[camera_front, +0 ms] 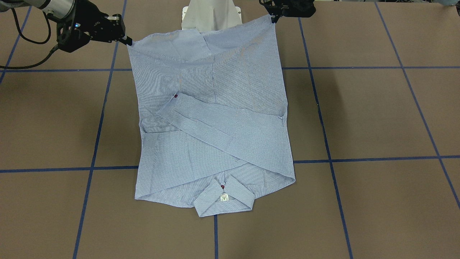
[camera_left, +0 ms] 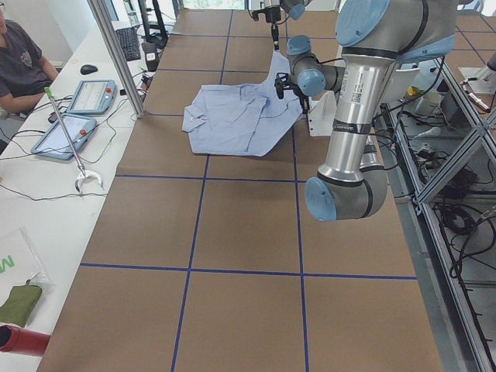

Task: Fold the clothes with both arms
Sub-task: 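Carry the hem with both grippers up over the shirt toward the collar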

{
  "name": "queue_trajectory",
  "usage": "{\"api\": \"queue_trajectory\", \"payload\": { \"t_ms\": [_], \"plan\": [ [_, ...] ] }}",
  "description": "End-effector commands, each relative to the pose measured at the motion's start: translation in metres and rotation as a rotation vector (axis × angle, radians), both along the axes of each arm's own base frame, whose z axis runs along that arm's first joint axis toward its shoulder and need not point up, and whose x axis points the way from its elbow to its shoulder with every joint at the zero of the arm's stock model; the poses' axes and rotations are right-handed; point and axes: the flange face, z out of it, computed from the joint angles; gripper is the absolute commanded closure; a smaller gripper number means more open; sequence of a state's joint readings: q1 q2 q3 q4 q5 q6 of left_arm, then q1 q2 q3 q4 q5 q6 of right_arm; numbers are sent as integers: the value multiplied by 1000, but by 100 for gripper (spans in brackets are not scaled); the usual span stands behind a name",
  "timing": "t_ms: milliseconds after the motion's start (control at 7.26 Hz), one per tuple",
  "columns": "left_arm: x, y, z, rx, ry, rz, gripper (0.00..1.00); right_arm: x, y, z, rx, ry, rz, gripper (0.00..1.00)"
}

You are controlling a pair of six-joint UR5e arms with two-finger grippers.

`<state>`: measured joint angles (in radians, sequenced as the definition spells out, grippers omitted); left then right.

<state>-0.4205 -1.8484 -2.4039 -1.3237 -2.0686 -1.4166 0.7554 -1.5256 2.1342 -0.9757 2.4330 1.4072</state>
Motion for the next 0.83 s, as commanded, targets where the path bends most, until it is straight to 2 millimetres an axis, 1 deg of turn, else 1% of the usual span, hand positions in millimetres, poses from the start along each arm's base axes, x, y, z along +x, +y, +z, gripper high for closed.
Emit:
{"api": "queue_trajectory", "payload": {
  "t_ms": [0,138,275,413,689],
  "plan": [
    [-19,-58,3,60,-9,-81,100,-1,-35,-1,8,4,63,100],
    [-19,-86,10,62,-32,-118,100,-1,-52,2,8,10,82,100],
    [-15,-115,12,50,-52,-158,100,-1,-66,3,6,17,106,100],
    [-10,-139,13,43,-67,-185,100,-4,-79,1,15,22,142,100],
    [-8,-173,28,81,-83,-192,100,-18,-109,6,12,55,202,100]
  ]
}}
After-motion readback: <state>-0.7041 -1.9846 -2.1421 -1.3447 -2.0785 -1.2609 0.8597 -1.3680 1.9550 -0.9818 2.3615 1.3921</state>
